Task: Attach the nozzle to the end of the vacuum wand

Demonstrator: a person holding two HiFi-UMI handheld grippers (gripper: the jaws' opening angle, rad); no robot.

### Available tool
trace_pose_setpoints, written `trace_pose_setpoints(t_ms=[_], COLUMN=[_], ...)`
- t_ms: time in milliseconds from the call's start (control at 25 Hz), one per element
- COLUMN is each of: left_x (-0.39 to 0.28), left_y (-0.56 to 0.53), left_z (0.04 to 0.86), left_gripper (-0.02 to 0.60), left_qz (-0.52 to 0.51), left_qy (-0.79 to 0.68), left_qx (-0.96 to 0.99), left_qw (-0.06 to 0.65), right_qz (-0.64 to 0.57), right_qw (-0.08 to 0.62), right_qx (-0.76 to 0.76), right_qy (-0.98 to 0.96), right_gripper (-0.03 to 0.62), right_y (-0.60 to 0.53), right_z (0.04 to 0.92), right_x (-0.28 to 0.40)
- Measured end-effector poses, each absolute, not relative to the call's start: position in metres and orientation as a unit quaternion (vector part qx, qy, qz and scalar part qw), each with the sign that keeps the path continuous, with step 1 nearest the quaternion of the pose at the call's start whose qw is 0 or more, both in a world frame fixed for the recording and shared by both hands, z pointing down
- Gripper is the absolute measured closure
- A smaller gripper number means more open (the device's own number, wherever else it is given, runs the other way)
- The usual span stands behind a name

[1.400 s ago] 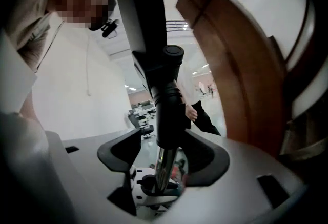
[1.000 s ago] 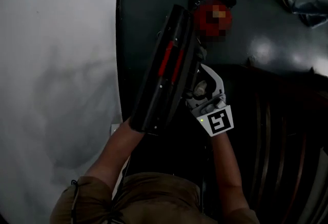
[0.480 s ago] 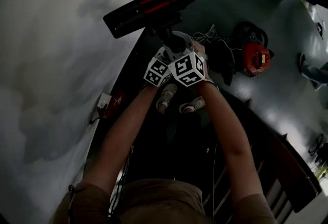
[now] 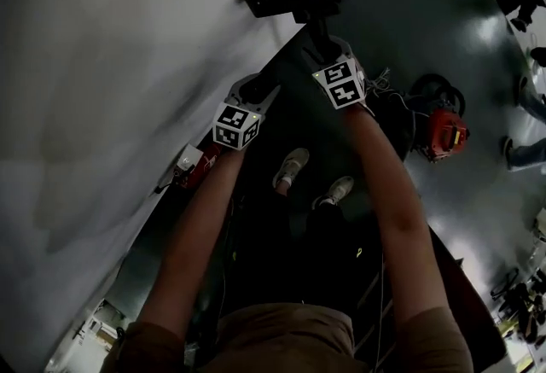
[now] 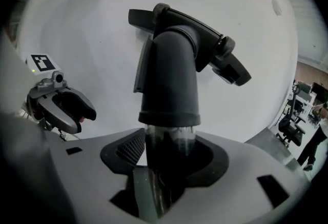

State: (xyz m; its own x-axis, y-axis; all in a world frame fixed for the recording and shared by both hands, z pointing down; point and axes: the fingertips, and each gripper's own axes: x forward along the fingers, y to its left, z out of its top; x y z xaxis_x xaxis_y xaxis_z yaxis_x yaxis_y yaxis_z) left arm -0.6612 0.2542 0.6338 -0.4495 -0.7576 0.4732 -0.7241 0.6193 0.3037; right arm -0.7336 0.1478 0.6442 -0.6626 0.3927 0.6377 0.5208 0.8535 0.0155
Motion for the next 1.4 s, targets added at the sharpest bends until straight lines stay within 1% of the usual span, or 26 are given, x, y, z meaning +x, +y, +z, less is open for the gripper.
trace_pose_setpoints(t_ms=[40,120,200,280,480,560,720,960,1080,1160,1280,1400], left_x=[-0.663,-0.663,-0.657,-0.65,-0.606,-0.589,-0.545,-0.476,-0.429,-0.402,-0.372,-0.325], left_y=[0.25,0.239,0.227,0.215,0.173,0.142,0.086,0.032,0.019,0.017,0.022,0.044], left_z=[0.625,0.607,0.584,0.552,0.44,0.381,0.274,0.168,0.131,0.117,0.111,0.112], left_gripper=[0.391,0.391,0.391,0.391,0.391,0.393,0.391,0.391,0.393,0.391,0.391,0.391], left_qz=[-0.032,-0.034,-0.032,-0.033,-0.04,-0.037,-0.034,-0.022,-0.011,0.004,0.025,0.037], left_qy=[-0.851,-0.848,-0.845,-0.841,-0.818,-0.799,-0.757,-0.71,-0.691,-0.684,-0.683,-0.684], left_qx=[0.439,0.45,0.464,0.48,0.536,0.574,0.643,0.702,0.722,0.729,0.73,0.728], left_qw=[0.286,0.277,0.266,0.249,0.207,0.174,0.114,0.057,0.04,0.026,0.016,0.019], right_qz=[-0.093,-0.083,-0.072,-0.048,0.012,0.018,0.016,-0.013,-0.022,-0.005,0.017,0.015], right_qw=[0.322,0.318,0.308,0.293,0.231,0.193,0.127,0.069,0.058,0.042,0.02,0.015], right_qx=[-0.251,-0.237,-0.214,-0.189,-0.12,-0.081,-0.007,0.121,0.18,0.214,0.259,0.289], right_qy=[-0.908,-0.914,-0.924,-0.936,-0.966,-0.978,-0.992,-0.99,-0.982,-0.976,-0.965,-0.957], right_gripper=[0.367,0.336,0.327,0.326,0.326,0.326,0.326,0.326,0.326,0.326,0.326,0.327], right_y=[0.147,0.141,0.128,0.114,0.07,0.034,-0.039,-0.133,-0.156,-0.167,-0.176,-0.166], right_z=[0.642,0.636,0.621,0.587,0.455,0.391,0.27,0.137,0.1,0.089,0.084,0.087], right_x=[-0.731,-0.722,-0.705,-0.681,-0.59,-0.556,-0.477,-0.334,-0.248,-0.195,-0.129,-0.06])
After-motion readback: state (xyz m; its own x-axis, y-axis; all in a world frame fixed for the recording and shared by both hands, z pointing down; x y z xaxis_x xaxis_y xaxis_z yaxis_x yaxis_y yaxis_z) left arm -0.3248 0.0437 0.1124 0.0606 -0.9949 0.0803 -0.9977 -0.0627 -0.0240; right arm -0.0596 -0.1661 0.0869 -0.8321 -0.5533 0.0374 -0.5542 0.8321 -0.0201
